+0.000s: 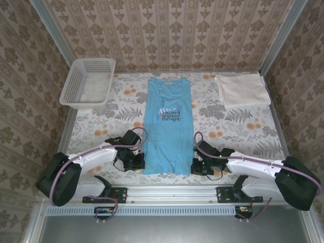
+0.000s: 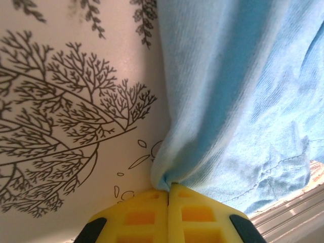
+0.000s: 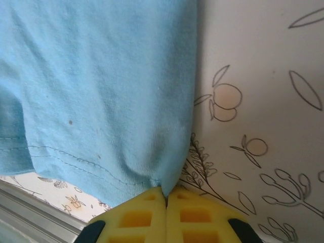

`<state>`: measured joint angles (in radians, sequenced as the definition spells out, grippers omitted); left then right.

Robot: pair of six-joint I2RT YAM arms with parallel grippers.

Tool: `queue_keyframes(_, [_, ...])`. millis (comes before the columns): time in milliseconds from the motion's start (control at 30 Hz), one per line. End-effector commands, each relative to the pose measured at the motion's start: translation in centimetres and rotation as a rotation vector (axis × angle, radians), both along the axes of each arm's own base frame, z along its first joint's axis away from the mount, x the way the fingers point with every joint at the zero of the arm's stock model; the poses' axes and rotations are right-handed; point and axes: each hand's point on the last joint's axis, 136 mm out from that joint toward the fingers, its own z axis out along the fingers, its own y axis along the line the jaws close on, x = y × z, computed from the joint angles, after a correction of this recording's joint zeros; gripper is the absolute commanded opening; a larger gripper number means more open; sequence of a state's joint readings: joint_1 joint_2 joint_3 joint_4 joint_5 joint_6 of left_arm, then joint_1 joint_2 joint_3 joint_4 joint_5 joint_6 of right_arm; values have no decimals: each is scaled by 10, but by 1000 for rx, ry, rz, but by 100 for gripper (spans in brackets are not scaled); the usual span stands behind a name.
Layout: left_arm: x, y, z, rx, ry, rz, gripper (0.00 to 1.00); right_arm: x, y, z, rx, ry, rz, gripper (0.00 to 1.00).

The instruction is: Fold and stack the t-shirts

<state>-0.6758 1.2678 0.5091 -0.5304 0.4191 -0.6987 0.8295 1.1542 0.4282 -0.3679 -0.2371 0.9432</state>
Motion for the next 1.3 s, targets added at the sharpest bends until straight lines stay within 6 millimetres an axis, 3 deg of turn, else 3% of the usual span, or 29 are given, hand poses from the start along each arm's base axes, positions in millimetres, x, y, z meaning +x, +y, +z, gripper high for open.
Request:
queue_keyframes(0, [-9,12,-1,111,-11,-49,0,-6,-15,1,-87,12,24,0])
queue_keyframes(267, [-15,26,14,141,-72,6,0,-20,-31,-2,-105,41,-6,0])
queue_keyframes(467, [-19,10,4,54,-39,22,0,-20,-21,1,-31,42,-22,0])
queue_keyframes(633, [-8,-5,21,-18,-76,31,0,-11,-14,18,34,-4,-58,0])
queue_keyframes(800, [31,-18,58,-97,-175,92,0,20,-6,50,98,-95,-114,0])
queue_keyframes(1000, [96,-33,101,-203,-257,146,0,75,-13,90,128,-182,-204,0])
queue_keyframes(1167, [154,-40,117,-248,-286,183,0,125,-24,109,154,-217,-287,0])
queue_keyframes(1267, [192,-36,114,-240,-287,231,0,156,-27,113,139,-214,-291,0])
